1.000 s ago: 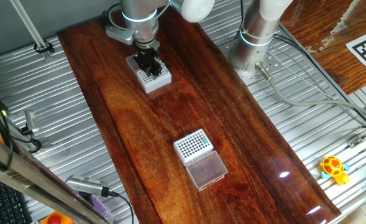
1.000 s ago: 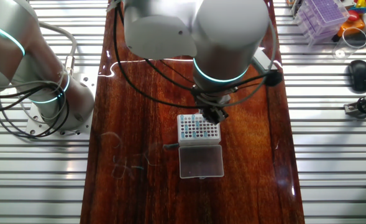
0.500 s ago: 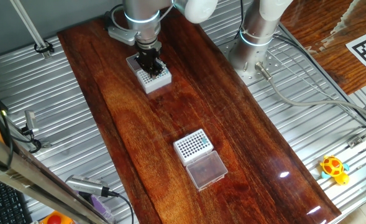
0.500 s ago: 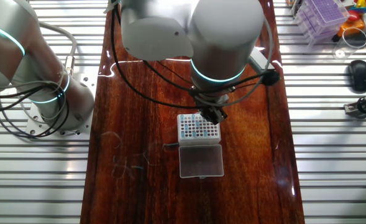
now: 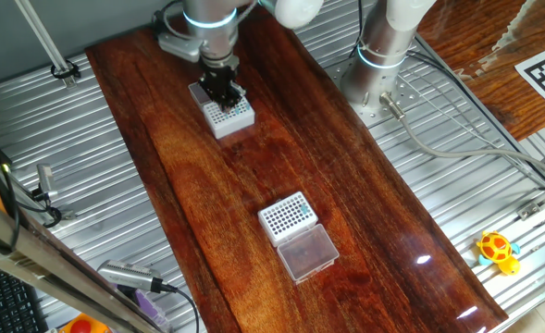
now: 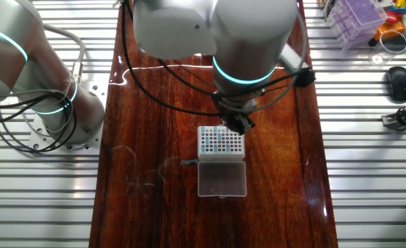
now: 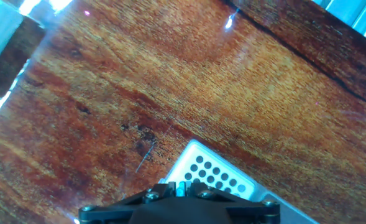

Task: Transfer all medium pipette tips from one holder to another

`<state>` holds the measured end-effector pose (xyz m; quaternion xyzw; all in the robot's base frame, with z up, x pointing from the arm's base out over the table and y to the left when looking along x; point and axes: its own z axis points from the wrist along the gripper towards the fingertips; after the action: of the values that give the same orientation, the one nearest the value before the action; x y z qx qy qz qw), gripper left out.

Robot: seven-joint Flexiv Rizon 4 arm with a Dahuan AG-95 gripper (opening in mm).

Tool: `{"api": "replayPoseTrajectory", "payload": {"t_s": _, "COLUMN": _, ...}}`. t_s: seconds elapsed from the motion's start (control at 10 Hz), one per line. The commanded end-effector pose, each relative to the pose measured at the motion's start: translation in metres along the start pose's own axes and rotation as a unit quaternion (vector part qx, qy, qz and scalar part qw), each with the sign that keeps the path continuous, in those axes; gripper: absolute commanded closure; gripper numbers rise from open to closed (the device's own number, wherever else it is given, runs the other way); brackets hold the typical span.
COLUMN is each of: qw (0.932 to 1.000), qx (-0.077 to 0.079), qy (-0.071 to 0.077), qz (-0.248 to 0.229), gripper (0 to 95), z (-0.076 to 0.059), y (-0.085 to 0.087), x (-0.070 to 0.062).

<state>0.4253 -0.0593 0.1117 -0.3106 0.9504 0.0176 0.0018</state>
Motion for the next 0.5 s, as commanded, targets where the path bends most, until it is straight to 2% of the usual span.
{"api": "replayPoseTrajectory", "payload": {"t_s": 0.1, "qw": 1.0000, "qx": -0.002, "qy": 0.002, "qz": 0.000, "gripper": 95.0, "z": -0.019, "y": 0.000, "x": -0.005}}
{"api": "replayPoseTrajectory", "payload": {"t_s": 0.4, "qw": 1.0000, "qx": -0.007, "qy": -0.001, "qz": 0.004, "gripper": 95.0, "z": -0.044, "y": 0.000, "x": -0.017}}
{"api": "replayPoseTrajectory", "payload": {"t_s": 0.5, "qw": 0.9999, "qx": -0.010, "qy": -0.003, "qz": 0.006, "gripper": 95.0, "z": -0.047, "y": 0.001, "x": -0.023}}
